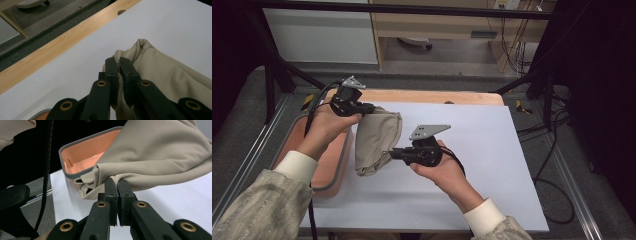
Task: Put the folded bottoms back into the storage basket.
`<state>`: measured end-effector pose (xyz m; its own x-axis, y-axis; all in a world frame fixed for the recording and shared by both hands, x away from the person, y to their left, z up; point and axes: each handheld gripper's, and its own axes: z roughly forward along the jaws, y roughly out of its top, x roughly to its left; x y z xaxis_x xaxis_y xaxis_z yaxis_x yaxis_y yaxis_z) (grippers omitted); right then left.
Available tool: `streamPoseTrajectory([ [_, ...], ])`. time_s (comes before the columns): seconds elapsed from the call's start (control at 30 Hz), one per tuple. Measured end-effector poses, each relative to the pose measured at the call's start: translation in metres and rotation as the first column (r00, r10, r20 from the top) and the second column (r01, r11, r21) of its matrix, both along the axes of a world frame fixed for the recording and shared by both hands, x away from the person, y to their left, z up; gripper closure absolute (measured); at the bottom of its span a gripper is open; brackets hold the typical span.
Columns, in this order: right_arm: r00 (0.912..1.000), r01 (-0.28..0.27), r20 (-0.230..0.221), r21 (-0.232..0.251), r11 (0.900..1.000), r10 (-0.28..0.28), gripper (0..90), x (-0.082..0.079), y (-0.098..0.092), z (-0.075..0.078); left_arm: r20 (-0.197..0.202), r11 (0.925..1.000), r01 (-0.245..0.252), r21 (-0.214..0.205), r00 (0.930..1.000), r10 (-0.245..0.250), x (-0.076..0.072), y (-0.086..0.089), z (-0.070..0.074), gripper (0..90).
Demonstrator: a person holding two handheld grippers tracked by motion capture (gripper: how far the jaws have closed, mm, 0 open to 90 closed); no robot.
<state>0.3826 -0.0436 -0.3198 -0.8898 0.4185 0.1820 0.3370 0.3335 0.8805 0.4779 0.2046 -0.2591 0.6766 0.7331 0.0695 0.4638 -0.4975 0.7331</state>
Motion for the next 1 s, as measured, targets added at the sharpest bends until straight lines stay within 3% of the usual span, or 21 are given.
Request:
streamPoseTrajectory([
  [0.5, 0.9997, -0.021, 0.011, 0.010, 0.9997, 0.021, 88.2, 0.017, 0.026, 0.010, 0.014, 0.9992, -0.040, -0.004, 0.9991, 0.040, 0.002, 0.029, 0.007, 85.6],
  [1.0, 0.9991, -0.035, 0.023, 0.018, 0.9992, 0.034, 88.2, 0.024, 0.042, 0.015, 0.023, 0.9980, -0.062, -0.008, 0.9978, 0.063, 0.002, 0.043, 0.012, 85.6],
])
